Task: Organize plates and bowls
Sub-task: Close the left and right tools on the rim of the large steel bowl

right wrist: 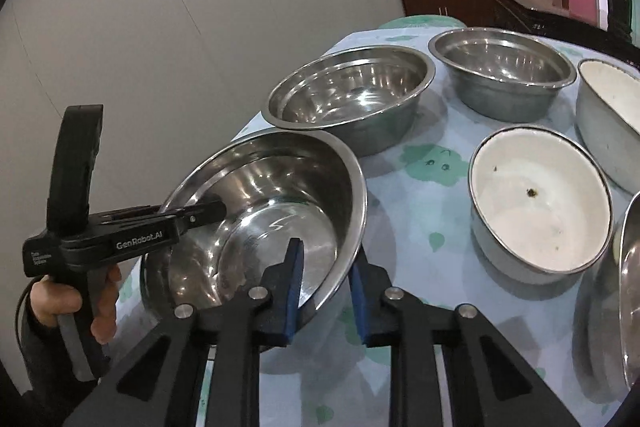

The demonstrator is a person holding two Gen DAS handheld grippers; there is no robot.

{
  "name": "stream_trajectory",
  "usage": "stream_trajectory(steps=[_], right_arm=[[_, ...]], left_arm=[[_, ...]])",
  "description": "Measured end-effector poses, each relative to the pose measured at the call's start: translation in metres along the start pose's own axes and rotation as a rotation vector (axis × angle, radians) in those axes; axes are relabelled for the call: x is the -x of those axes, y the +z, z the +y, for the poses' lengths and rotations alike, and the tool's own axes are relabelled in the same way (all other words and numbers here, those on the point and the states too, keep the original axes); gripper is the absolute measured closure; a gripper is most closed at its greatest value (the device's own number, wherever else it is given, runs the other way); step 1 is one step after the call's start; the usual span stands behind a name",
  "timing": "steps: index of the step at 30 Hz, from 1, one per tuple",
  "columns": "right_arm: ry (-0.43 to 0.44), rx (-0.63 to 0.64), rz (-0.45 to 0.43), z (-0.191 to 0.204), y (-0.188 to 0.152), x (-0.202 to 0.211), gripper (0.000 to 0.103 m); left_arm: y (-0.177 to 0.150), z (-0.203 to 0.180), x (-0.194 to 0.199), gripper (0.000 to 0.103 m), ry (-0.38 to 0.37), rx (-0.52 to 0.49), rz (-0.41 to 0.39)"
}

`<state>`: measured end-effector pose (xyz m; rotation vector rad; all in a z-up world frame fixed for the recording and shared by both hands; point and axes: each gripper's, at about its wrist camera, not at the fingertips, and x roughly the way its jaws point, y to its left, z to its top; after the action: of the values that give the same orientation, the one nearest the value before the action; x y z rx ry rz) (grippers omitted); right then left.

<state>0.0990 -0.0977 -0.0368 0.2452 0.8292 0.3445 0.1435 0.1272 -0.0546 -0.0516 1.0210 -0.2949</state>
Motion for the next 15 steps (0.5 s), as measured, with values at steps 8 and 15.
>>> stream_trajectory(steps=[8,15], right_arm=[[-0.006,0.002,0.001,0.0,-0.002,0.0,0.08],[0.009,0.024,-0.033,0.008,0.002,0.014,0.08]], left_arm=[[-0.011,-0.003,0.01,0.091,-0.002,0.015,-0.023],[-0.008,-0.009,0.037,0.091,0.021,0.0,-0.087]])
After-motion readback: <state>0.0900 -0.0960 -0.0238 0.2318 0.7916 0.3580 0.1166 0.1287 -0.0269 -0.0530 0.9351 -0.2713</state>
